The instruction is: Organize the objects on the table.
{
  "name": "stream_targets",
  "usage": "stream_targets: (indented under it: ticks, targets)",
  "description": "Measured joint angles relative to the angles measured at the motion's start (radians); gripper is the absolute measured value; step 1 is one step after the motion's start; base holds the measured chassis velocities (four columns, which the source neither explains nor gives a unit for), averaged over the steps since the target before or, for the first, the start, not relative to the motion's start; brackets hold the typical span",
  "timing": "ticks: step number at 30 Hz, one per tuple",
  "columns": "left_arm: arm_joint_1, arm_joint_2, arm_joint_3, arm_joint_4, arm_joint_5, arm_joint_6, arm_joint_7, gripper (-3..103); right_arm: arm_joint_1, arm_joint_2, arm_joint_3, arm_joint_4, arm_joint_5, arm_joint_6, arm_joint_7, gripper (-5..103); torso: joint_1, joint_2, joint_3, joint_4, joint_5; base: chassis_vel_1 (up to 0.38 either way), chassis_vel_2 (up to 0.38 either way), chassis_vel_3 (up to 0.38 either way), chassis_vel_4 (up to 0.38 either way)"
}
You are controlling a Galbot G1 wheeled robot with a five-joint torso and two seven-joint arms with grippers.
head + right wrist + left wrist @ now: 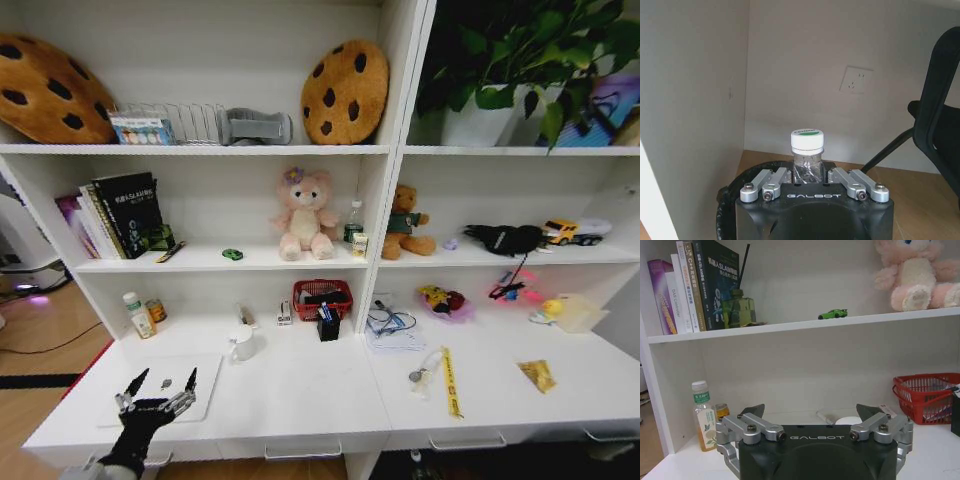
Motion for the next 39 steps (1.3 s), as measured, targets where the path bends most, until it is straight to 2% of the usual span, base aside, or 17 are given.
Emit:
stream_targets:
  ticks: [12, 14, 15, 16, 17, 18, 20, 23, 24, 25, 28, 29, 31, 32, 33, 34, 39]
  targets:
    - [0.000, 0.000, 0.000, 0.000, 0.000, 0.000, 0.000, 100, 0.065, 0.006, 0.000, -0.042, 0.006, -0.022, 0.008, 27, 0.000, 0.000, 0.000, 0.0004, 0.0001, 0.000, 0.000, 0.000, 0.000]
    - [0.000, 0.000, 0.000, 0.000, 0.000, 0.000, 0.000, 100, 0.062, 0.004, 0.000, -0.032, 0.006, -0.029, 0.009, 24, 0.000, 0.000, 0.000, 0.0001, -0.0001, 0.000, 0.000, 0.000, 0.000]
    - [0.000, 0.000, 0.000, 0.000, 0.000, 0.000, 0.000, 100, 0.062, 0.003, 0.000, -0.032, 0.006, -0.031, 0.010, 28, 0.000, 0.000, 0.000, 0.0001, -0.0001, 0.000, 0.000, 0.000, 0.000]
    - [0.000, 0.000, 0.000, 0.000, 0.000, 0.000, 0.000, 100, 0.061, 0.002, 0.000, -0.032, 0.005, -0.033, 0.010, 28, 0.000, 0.000, 0.000, 0.0001, 0.0000, 0.000, 0.000, 0.000, 0.000]
    - [0.000, 0.000, 0.000, 0.000, 0.000, 0.000, 0.000, 100, 0.059, 0.000, 0.000, -0.032, 0.002, -0.046, 0.012, 38, 0.000, 0.000, 0.000, 0.0004, 0.0001, 0.000, 0.000, 0.000, 0.000]
    - [0.000, 0.000, 0.000, 0.000, 0.000, 0.000, 0.000, 100, 0.059, 0.000, 0.000, -0.032, 0.002, -0.046, 0.012, 38, 0.000, 0.000, 0.000, 0.0004, 0.0001, 0.000, 0.000, 0.000, 0.000]
    - [0.000, 0.000, 0.000, 0.000, 0.000, 0.000, 0.000, 100, 0.057, -0.004, 0.001, -0.032, 0.002, -0.055, 0.013, 50, 0.000, 0.000, 0.000, 0.0001, 0.0000, 0.000, 0.000, 0.000, 0.000]
    - [0.000, 0.000, 0.000, 0.000, 0.000, 0.000, 0.000, 100, 0.054, -0.006, 0.001, -0.029, 0.002, -0.062, 0.014, 50, 0.000, 0.000, 0.000, 0.0004, 0.0000, 0.000, 0.000, 0.000, 0.000]
    - [0.000, 0.000, 0.000, 0.000, 0.000, 0.000, 0.000, 100, 0.052, -0.007, 0.001, -0.029, 0.003, -0.062, 0.014, 61, 0.000, 0.000, 0.000, 0.0003, 0.0000, 0.000, 0.000, 0.000, 0.000]
    - [0.000, 0.000, 0.000, 0.000, 0.000, 0.000, 0.000, 100, 0.052, -0.007, 0.001, -0.029, 0.003, -0.062, 0.014, 61, 0.000, 0.000, 0.000, 0.0003, 0.0000, 0.000, 0.000, 0.000, 0.000]
    - [0.000, 0.000, 0.000, 0.000, 0.000, 0.000, 0.000, 100, 0.029, -0.007, 0.001, -0.013, 0.003, -0.067, 0.008, 78, 0.000, 0.000, 0.000, 0.0005, 0.0001, 0.000, 0.000, 0.000, 0.000]
    - [0.000, 0.000, 0.000, 0.000, 0.000, 0.000, 0.000, 100, 0.029, -0.007, 0.001, -0.013, 0.003, -0.067, 0.008, 78, 0.000, 0.000, 0.000, 0.0005, 0.0001, 0.000, 0.000, 0.000, 0.000]
    - [0.000, 0.000, 0.000, 0.000, 0.000, 0.000, 0.000, 100, -0.060, -0.015, 0.008, 0.087, 0.001, -0.147, -0.039, 88, 0.000, 0.000, 0.000, 0.0007, 0.0000, 0.000, 0.000, 0.000, 0.000]
    - [0.000, 0.000, 0.000, 0.000, 0.000, 0.000, 0.000, 100, -0.060, -0.015, 0.008, 0.087, 0.001, -0.147, -0.039, 88, 0.000, 0.000, 0.000, 0.0007, 0.0000, 0.000, 0.000, 0.000, 0.000]
    - [0.000, 0.000, 0.000, 0.000, 0.000, 0.000, 0.000, 100, -0.105, -0.018, 0.012, 0.119, -0.004, -0.170, -0.056, 93, 0.000, 0.000, 0.000, -0.0006, -0.0003, 0.000, 0.000, 0.000, 0.000]
    - [0.000, 0.000, 0.000, 0.000, 0.000, 0.000, 0.000, 100, -0.135, -0.020, 0.014, 0.137, -0.004, -0.174, -0.064, 97, 0.000, 0.000, 0.000, -0.0006, -0.0001, 0.000, 0.000, 0.000, 0.000]
    - [0.000, 0.000, 0.000, 0.000, 0.000, 0.000, 0.000, 100, -0.246, -0.023, 0.017, 0.203, 0.038, -0.170, -0.086, 100, 0.000, 0.000, 0.000, 0.0003, 0.0001, 0.000, 0.000, 0.000, 0.000]
